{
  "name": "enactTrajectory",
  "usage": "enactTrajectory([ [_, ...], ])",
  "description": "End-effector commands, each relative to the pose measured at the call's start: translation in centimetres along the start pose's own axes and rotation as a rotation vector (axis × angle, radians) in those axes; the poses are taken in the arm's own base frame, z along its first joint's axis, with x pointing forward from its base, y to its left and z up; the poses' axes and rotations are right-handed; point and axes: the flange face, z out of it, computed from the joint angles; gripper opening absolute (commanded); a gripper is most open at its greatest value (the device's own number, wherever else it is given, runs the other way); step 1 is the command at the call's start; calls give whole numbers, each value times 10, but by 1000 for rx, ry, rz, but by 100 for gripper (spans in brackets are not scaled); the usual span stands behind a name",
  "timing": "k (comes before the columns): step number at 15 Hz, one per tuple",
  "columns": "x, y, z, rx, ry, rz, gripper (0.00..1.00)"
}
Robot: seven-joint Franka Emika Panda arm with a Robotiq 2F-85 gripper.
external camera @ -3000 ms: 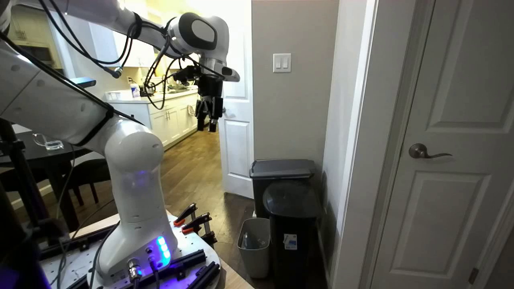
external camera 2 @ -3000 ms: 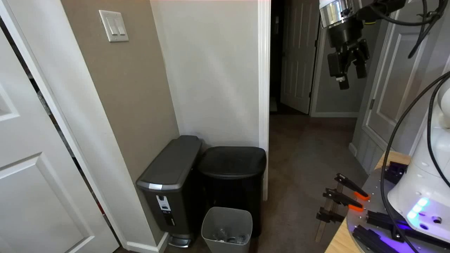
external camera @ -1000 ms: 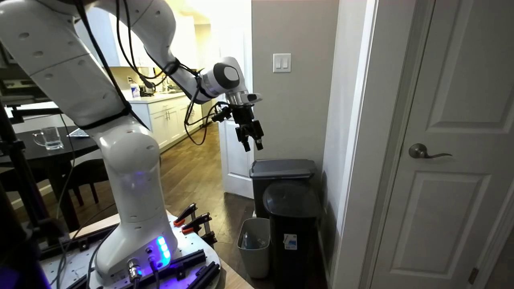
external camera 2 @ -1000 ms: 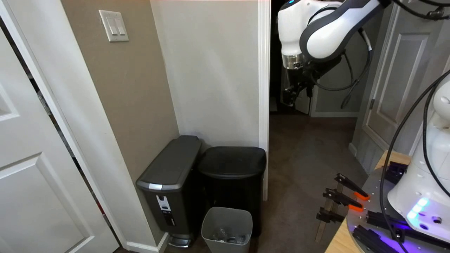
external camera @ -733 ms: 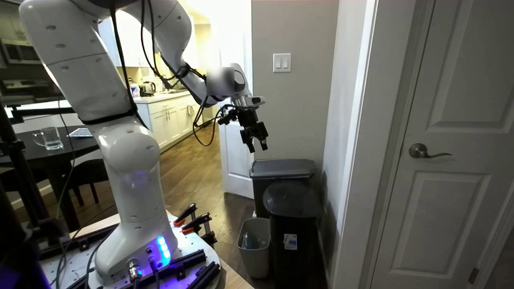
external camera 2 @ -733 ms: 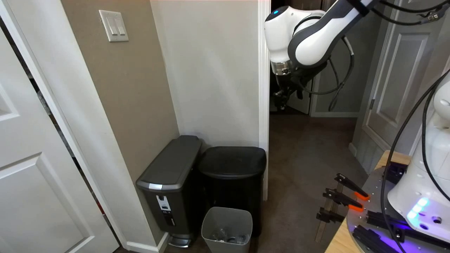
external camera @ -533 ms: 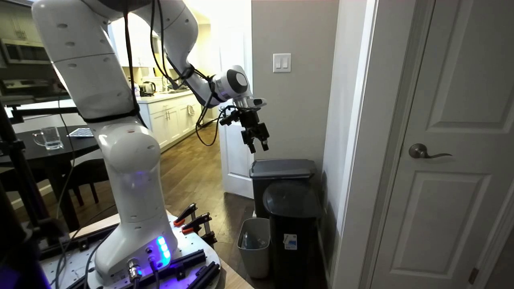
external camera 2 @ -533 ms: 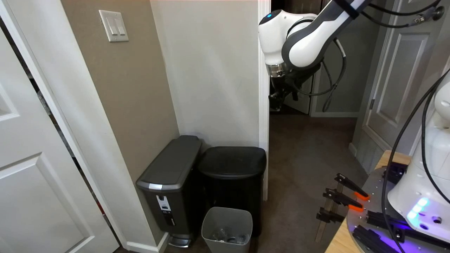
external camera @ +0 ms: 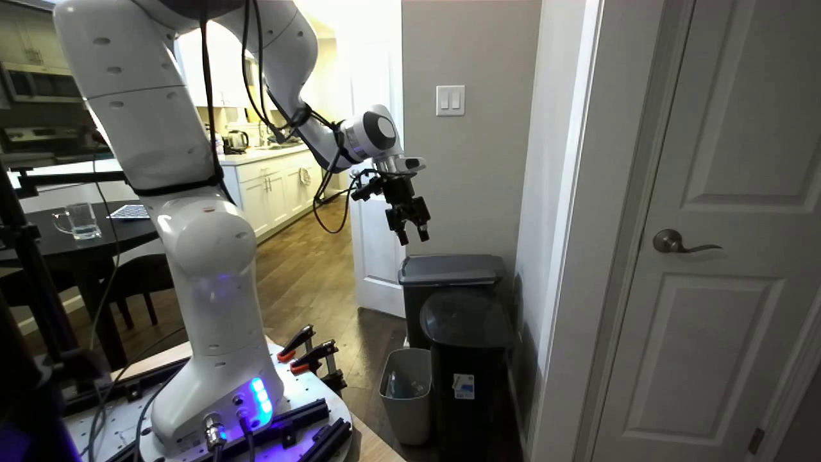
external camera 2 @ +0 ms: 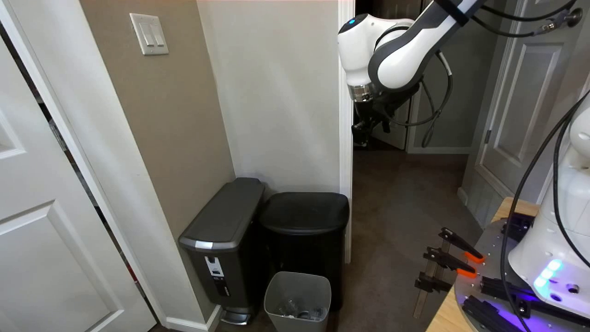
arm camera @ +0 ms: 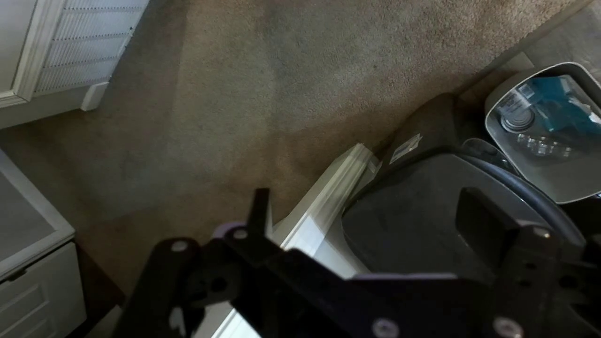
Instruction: Open the bin to the right
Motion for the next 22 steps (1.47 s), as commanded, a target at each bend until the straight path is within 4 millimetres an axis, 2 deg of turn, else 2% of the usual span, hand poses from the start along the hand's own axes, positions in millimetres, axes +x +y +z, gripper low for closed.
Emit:
enactTrajectory([
  [1, 0, 0, 0, 0, -1, 0, 100],
  [3, 13, -8, 7, 3, 4, -15, 100],
  [5, 33, -25, 16, 7, 34, -51, 100],
  [10, 98, -84, 37, 35, 181, -173, 100],
  [14, 135, -130, 54, 67, 248, -234, 100],
  [17, 151, -162, 70, 70, 290, -291, 100],
  [22, 151, -205, 101, 41, 325, -448, 100],
])
